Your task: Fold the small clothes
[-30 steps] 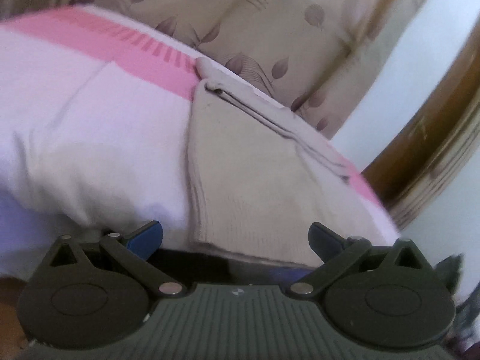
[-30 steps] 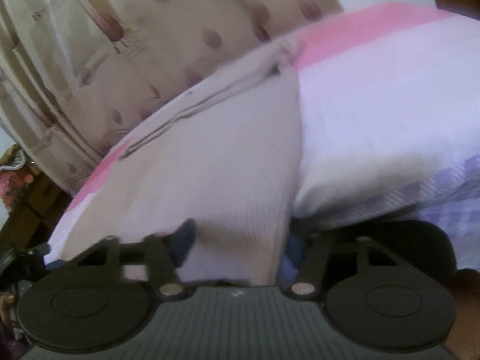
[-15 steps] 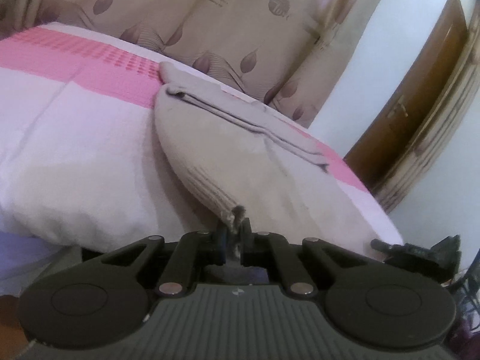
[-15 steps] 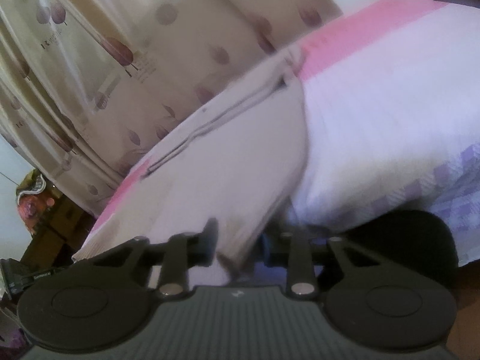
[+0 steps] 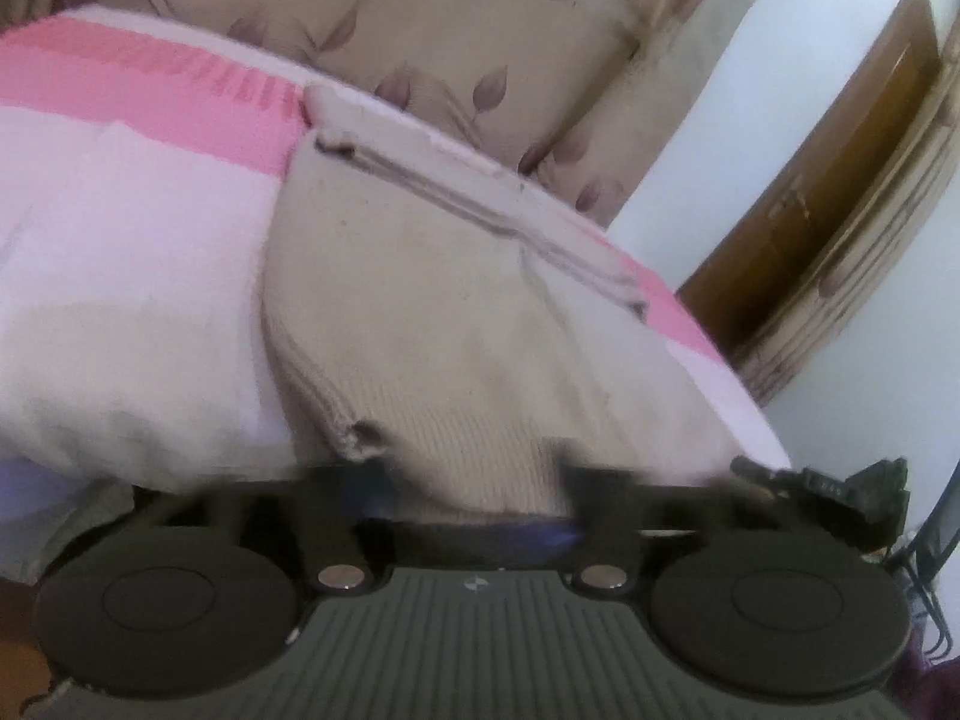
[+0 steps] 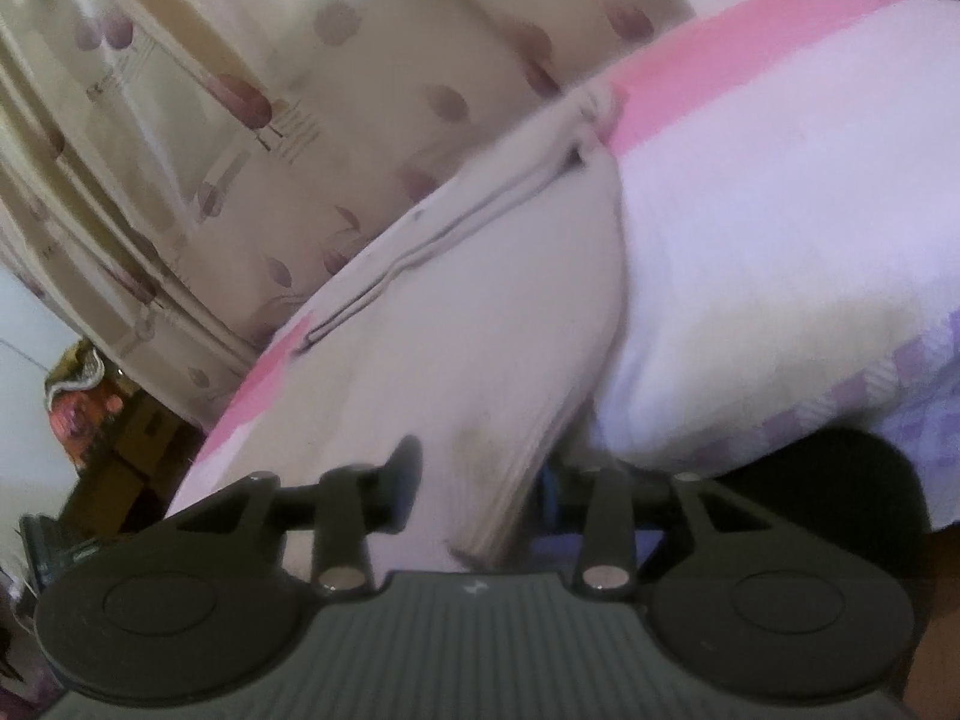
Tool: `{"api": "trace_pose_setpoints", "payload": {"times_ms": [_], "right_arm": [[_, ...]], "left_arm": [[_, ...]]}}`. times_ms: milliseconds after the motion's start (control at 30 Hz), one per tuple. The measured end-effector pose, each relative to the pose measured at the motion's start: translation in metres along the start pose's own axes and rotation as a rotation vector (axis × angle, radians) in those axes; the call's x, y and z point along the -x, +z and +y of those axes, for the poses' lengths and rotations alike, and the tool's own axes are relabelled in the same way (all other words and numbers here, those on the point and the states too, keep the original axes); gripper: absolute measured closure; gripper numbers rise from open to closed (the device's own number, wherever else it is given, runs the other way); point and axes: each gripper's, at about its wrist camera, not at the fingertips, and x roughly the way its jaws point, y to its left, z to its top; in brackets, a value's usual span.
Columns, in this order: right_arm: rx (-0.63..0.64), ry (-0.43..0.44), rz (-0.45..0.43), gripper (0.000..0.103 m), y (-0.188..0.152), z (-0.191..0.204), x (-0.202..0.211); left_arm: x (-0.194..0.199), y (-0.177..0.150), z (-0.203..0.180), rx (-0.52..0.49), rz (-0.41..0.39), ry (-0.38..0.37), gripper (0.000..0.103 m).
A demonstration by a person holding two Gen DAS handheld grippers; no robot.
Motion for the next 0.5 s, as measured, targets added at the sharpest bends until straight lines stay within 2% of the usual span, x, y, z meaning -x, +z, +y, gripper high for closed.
{"api": "trace_pose_setpoints", "payload": {"times_ms": [33, 67, 100, 267, 500], "right_arm": [[0.009, -0.012, -0.001, 0.073, 0.000, 0.001, 0.000], [0.016, -0.019, -0.002, 0.089, -0.001, 0.001, 0.000], [0.012, -0.023, -0.007, 0.094, -0.001, 0.001, 0.000], [-0.096, 0.064, -0.072, 0.094, 0.001, -0.005, 0.010], [-0.232, 0.206, -0.144, 0.094, 0.018, -0.007, 0.018]], "left_arm": [[-0.004, 0.001, 0.000, -0.001, 0.010, 0.013, 0.101], [-0.004, 0.000, -0.001, -0.008, 0.001, 0.004, 0.101], [-0.002, 0.000, -0.004, -0.019, -0.015, -0.004, 0.101], [0.015, 0.010, -0.014, 0.000, -0.113, -0.047, 0.101], [0.019, 0.026, -0.023, 0.025, -0.183, -0.089, 0.101]]}}
